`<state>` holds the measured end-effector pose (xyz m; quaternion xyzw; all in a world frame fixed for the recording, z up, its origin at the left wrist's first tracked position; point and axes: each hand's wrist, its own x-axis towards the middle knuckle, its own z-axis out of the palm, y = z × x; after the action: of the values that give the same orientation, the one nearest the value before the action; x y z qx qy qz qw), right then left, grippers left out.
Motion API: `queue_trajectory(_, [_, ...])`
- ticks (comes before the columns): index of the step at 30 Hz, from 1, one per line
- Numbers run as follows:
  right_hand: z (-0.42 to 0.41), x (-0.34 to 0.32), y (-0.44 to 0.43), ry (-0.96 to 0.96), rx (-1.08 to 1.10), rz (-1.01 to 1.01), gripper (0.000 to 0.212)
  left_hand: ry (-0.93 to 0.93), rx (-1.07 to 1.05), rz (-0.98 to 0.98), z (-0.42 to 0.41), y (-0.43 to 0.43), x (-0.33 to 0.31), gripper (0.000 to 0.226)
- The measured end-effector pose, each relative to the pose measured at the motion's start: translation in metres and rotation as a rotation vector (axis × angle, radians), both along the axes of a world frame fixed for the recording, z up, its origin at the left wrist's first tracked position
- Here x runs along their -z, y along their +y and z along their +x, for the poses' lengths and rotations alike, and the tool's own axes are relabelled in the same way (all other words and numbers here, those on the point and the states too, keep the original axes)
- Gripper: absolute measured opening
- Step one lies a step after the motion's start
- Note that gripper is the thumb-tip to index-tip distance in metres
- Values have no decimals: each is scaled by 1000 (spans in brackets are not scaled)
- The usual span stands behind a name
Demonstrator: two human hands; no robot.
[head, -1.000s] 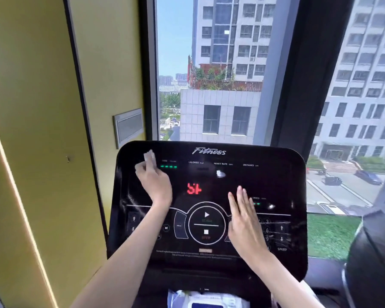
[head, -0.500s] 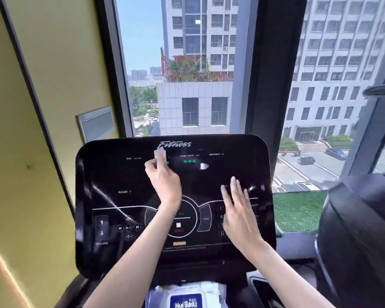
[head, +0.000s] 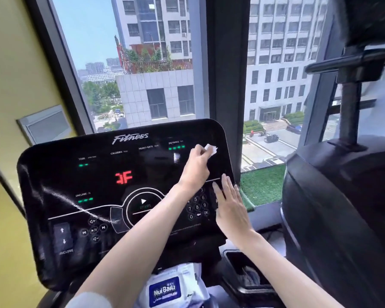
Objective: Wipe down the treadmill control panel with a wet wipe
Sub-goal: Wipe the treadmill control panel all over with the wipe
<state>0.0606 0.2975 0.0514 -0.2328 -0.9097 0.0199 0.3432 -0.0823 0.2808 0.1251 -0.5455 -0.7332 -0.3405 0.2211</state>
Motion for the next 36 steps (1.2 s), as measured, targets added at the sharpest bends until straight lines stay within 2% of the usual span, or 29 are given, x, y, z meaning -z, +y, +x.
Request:
queue_trajectory(3, [8, 3, 0, 26, 2, -26, 63, 44, 130, -254, 8, -11, 16, 54])
queue_trajectory(6, [19, 4, -1, 105, 18, -60, 24, 117, 200, -465, 17, -32, 43, 59])
queue_trajectory(7, [23, 2, -1, 128, 36, -79, 16, 119, 222, -564, 21, -39, 51, 61])
queue_trajectory(9, [30, -1, -2, 110, 77, -169, 19, 69, 271, -791, 28, -52, 59, 62])
queue_trajectory(10, [32, -1, -1, 107, 96, -237, 21, 5, 294, -839, 29, -59, 59, 59])
queue_trajectory(11, [33, -3, 0, 114, 106, -319, 23, -102, 315, -789, 30, -66, 56, 54])
queue_trajectory(12, [32, -4, 1, 124, 99, -414, 25, -240, 313, -650, 29, -74, 51, 48])
queue_trajectory(14, [27, -12, 0, 153, 18, -621, 27, -613, 276, -275, 24, -90, 35, 46])
queue_trajectory(16, [16, -23, -10, 220, -179, -1013, 29, -1042, 357, -28, 20, -107, 21, 48])
queue_trajectory(18, [4, -32, -26, 350, -391, -1475, 30, -1305, 455, 75, 17, -123, 12, 47])
queue_trajectory(19, [-1, -37, -34, 407, -460, -1615, 27, -1370, 484, 85, 16, -131, 10, 47])
queue_trajectory(20, [-6, -42, -40, 430, -500, -1663, 22, -1399, 492, 82, 15, -139, 9, 47])
queue_trajectory(23, [-19, -49, -59, 424, -523, -1649, 15, -1322, 373, 84, 12, -160, 12, 45])
queue_trajectory(29, [-51, -49, -98, 314, -437, -1543, 5, -770, -87, 208, 9, -196, 28, 40])
queue_trajectory(31, [-61, -48, -110, 308, -402, -1521, 7, -557, -157, 226, 6, -211, 37, 33])
queue_trajectory(34, [-74, -47, -131, 299, -461, -1541, 10, -514, -111, 118, 6, -231, 42, 25])
queue_trajectory(36, [-79, -50, -145, 271, -537, -1547, 11, -532, -118, 129, 5, -240, 42, 20])
